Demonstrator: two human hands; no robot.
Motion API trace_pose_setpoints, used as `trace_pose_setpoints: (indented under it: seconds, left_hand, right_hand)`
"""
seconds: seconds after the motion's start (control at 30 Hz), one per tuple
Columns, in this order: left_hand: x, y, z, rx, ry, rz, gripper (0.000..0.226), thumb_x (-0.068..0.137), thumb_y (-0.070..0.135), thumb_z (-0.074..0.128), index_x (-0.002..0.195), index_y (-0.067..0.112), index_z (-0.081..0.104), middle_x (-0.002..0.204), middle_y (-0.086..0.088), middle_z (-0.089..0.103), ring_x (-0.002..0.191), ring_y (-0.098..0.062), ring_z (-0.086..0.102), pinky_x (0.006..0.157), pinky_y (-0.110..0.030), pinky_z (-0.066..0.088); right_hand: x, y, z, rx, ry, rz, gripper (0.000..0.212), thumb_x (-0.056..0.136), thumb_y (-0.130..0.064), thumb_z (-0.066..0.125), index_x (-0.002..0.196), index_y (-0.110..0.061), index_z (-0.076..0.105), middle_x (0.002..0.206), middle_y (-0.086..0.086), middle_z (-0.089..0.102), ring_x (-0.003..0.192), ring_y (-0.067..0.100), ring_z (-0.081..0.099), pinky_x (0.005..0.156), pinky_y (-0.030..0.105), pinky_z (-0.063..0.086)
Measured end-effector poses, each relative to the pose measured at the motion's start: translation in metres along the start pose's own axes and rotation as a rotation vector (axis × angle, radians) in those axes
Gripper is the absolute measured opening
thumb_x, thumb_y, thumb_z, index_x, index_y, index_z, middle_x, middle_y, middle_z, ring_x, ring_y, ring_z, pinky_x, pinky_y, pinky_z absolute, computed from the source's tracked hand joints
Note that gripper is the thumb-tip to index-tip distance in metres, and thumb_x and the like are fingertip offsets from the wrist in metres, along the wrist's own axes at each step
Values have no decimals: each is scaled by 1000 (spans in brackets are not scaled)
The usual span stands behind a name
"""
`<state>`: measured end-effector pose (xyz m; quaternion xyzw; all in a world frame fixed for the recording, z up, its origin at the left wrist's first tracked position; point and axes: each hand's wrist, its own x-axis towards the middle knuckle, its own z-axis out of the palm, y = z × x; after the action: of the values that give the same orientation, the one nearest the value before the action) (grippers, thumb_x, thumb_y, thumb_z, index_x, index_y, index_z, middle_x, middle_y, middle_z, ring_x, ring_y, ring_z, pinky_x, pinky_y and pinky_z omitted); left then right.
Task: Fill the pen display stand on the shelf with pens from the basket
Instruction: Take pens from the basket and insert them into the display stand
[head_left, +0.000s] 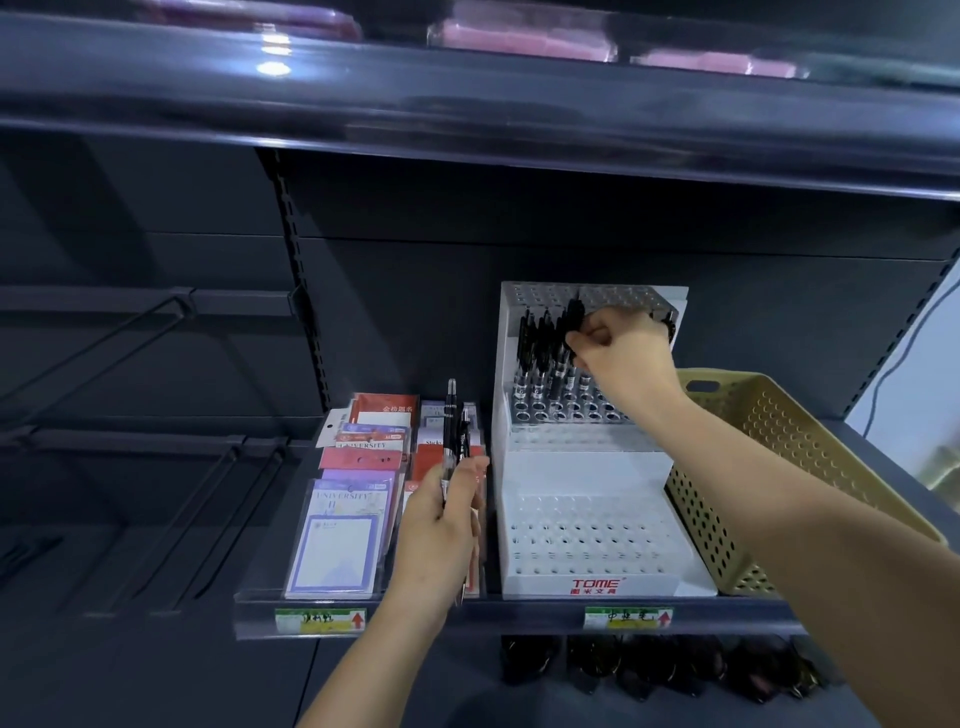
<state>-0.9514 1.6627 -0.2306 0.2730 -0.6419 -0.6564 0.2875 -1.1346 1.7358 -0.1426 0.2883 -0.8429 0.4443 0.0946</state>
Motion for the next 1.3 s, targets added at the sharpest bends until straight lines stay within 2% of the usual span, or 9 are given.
trace_pose_setpoints:
  seconds: [0.2, 0.4, 0.5, 0.57, 0.7, 0.8, 1.07, 1.17, 1.3]
  left_hand:
    - [3, -3, -3, 29, 15, -12, 25, 97, 31, 42, 108, 18, 61, 63, 7, 49, 51, -4, 45, 55, -25, 40]
    - [-2, 5, 2, -65, 26, -52, 20, 98, 25, 42, 94, 20, 60, 60, 5, 46, 45, 0, 42, 51, -23, 39]
    - [-6, 9, 5, -72, -6, -30, 20, 97, 21, 43, 82, 17, 55, 61, 4, 48, 50, -5, 44, 45, -15, 36]
    - [-6, 9, 7, -65, -17, -11, 19, 97, 21, 44, 81, 17, 55, 63, 5, 51, 54, -6, 46, 44, -10, 37]
    - [-5, 2, 13, -18, -35, 35, 18, 95, 29, 50, 99, 18, 63, 69, 12, 58, 58, 0, 52, 52, -10, 42]
    - [-8, 3, 19, -3, -52, 90, 16, 93, 24, 54, 89, 18, 67, 52, 15, 50, 48, 1, 45, 45, -6, 35]
    - [-11, -1, 22, 67, -92, 112, 29, 91, 25, 57, 63, 27, 62, 55, 3, 39, 50, -6, 32, 49, -16, 27]
    - [-11, 2, 23, 41, -80, 90, 20, 92, 29, 54, 78, 34, 66, 76, 13, 65, 70, -2, 58, 65, -15, 40]
    - [-8, 2, 18, 3, -28, 32, 12, 92, 35, 53, 90, 36, 65, 91, 20, 67, 91, 8, 58, 75, -11, 40]
  right_hand:
    - [0, 12, 11, -120, -118, 59, 19, 90, -23, 61, 75, -12, 62, 72, 9, 67, 60, 17, 59, 49, 17, 38]
    - [-1, 12, 10, -71, -130, 97, 18, 89, -24, 63, 85, -7, 67, 77, 9, 68, 61, 16, 59, 53, 19, 44]
    - [-13, 7, 3, 34, -63, 102, 20, 87, -21, 66, 100, -6, 66, 86, 7, 69, 74, 19, 64, 69, 27, 53]
    - [-30, -3, -5, 90, -56, 87, 14, 87, -21, 66, 98, -12, 66, 83, 0, 66, 72, 14, 62, 68, 22, 52]
    - [-68, -21, -11, 156, -338, 62, 7, 86, -23, 64, 80, -28, 65, 76, -9, 65, 69, 4, 62, 65, 20, 56]
    - [-86, -21, -8, 260, -427, 111, 3, 83, -24, 69, 85, -22, 70, 80, -3, 70, 67, 4, 62, 60, 17, 52]
    - [-99, -7, -4, 342, -427, 219, 11, 85, -15, 67, 85, -4, 67, 78, 11, 70, 60, 6, 64, 60, 22, 54]
    - [-91, -11, -14, 360, -379, 216, 8, 88, -15, 63, 84, -9, 65, 79, 7, 69, 65, 9, 67, 62, 19, 56]
    - [-67, -14, -38, 297, -175, 158, 5, 91, -17, 57, 90, -14, 61, 80, 4, 67, 70, 13, 66, 68, 26, 57]
